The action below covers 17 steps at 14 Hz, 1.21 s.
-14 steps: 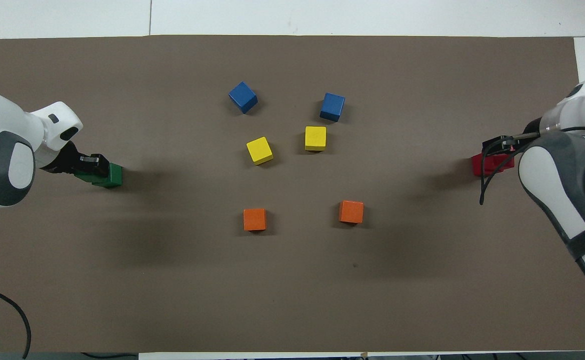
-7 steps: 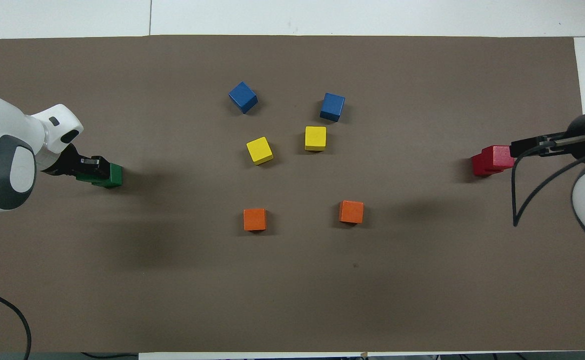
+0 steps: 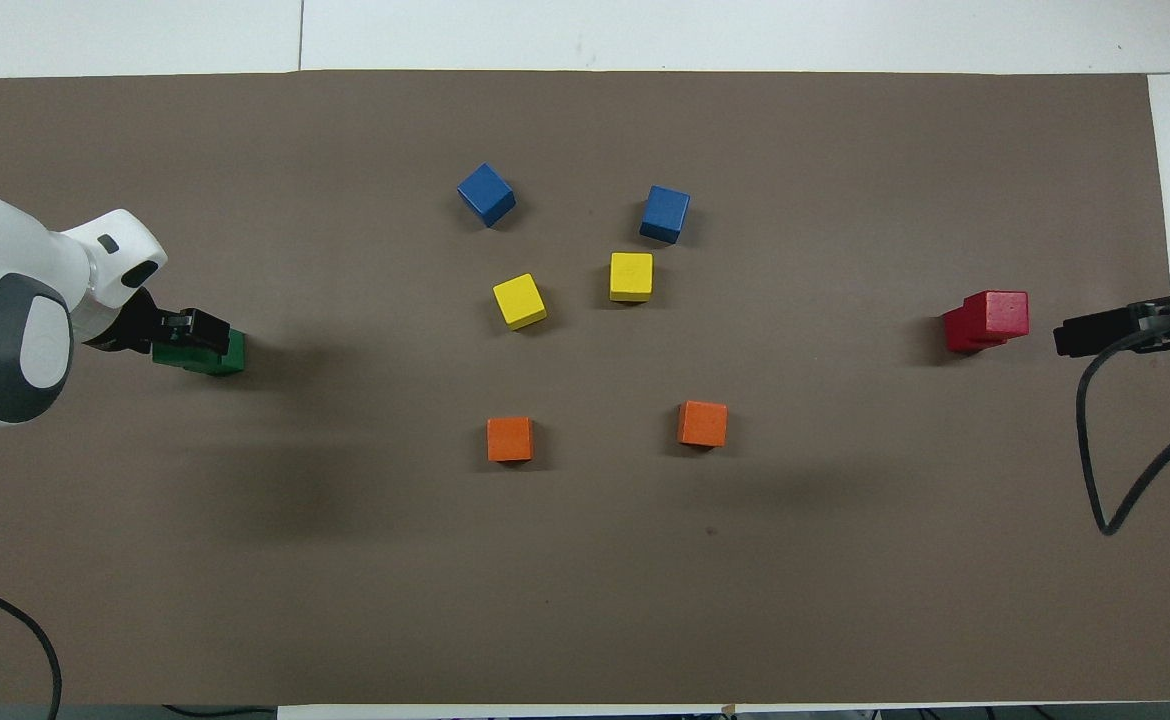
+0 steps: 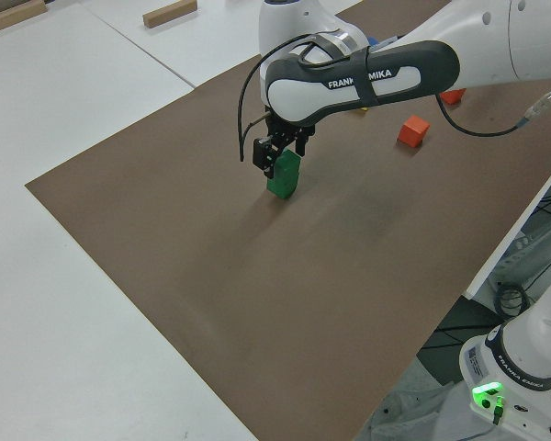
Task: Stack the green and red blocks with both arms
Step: 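Open the left gripper and withdraw both grippers from the stacks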
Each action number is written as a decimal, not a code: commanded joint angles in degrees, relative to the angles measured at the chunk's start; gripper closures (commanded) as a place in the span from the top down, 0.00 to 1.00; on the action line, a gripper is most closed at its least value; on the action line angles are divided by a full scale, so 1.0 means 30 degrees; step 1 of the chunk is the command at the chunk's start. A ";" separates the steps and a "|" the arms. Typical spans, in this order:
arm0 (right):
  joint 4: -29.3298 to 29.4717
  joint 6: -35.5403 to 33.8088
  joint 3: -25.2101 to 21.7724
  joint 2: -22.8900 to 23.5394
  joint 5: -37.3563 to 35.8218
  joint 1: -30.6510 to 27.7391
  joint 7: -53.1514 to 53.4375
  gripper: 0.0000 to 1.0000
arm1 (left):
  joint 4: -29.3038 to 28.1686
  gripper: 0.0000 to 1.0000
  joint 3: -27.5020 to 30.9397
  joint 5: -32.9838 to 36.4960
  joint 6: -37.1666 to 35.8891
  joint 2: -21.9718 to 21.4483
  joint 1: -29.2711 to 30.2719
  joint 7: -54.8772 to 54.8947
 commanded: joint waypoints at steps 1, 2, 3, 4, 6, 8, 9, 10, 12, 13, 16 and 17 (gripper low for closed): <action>0.0448 -0.0597 -0.0578 0.0218 0.0395 0.0441 0.0556 1.00 | 0.1280 1.00 0.0072 -0.0306 -0.1609 -0.0738 -0.0033 0.0178; 0.0477 -0.0742 -0.0666 0.0073 0.0540 0.0501 0.0585 1.00 | 0.1751 1.00 0.0072 -0.0277 -0.2312 -0.0971 -0.0004 0.0178; 0.0622 -0.0802 -0.0609 0.0042 0.0542 0.0414 0.0585 1.00 | 0.1988 1.00 0.0072 -0.0276 -0.2783 -0.1263 -0.0033 0.0178; 0.0710 -0.0890 -0.0608 0.0042 0.0542 0.0298 0.0585 1.00 | 0.1990 1.00 0.0043 -0.0276 -0.2991 -0.1498 -0.0062 0.0178; 0.0886 -0.1095 -0.0696 0.0129 0.0541 0.0209 0.0585 1.00 | 0.2078 1.00 0.0014 -0.0276 -0.3721 -0.1996 -0.0063 0.0178; 0.1150 -0.1503 -0.0813 0.0305 0.0483 0.0412 0.0585 1.00 | 0.2952 1.00 -0.0132 -0.0276 -0.5066 -0.2203 -0.0121 0.0178; 0.1702 -0.1767 -0.1075 0.0712 0.0338 0.0501 0.0585 1.00 | 0.3218 1.00 -0.0162 -0.0276 -0.5595 -0.2262 -0.0121 0.0178; 0.2084 -0.2117 -0.1106 0.1064 0.0337 0.0501 0.0585 1.00 | 0.3366 1.00 -0.0162 -0.0276 -0.5716 -0.2639 -0.0121 0.0178; 0.2118 -0.2383 -0.1426 0.1185 0.0279 0.0501 0.0585 1.00 | 0.3338 1.00 -0.0162 -0.0276 -0.5717 -0.2964 -0.0121 0.0178; 0.2118 -0.2501 -0.1516 0.1156 0.0191 0.0530 0.0585 1.00 | 0.3309 1.00 -0.0162 -0.0276 -0.5718 -0.3052 -0.0121 0.0120; 0.1768 -0.2531 -0.1517 0.0893 -0.0217 0.0501 0.0615 1.00 | 0.3309 1.00 -0.0162 -0.0276 -0.5863 -0.3082 -0.0444 0.0120; 0.1737 -0.2531 -0.1517 0.0863 -0.0452 0.0501 0.0615 1.00 | 0.3338 1.00 -0.0133 -0.0276 -0.5922 -0.3083 -0.0444 0.0120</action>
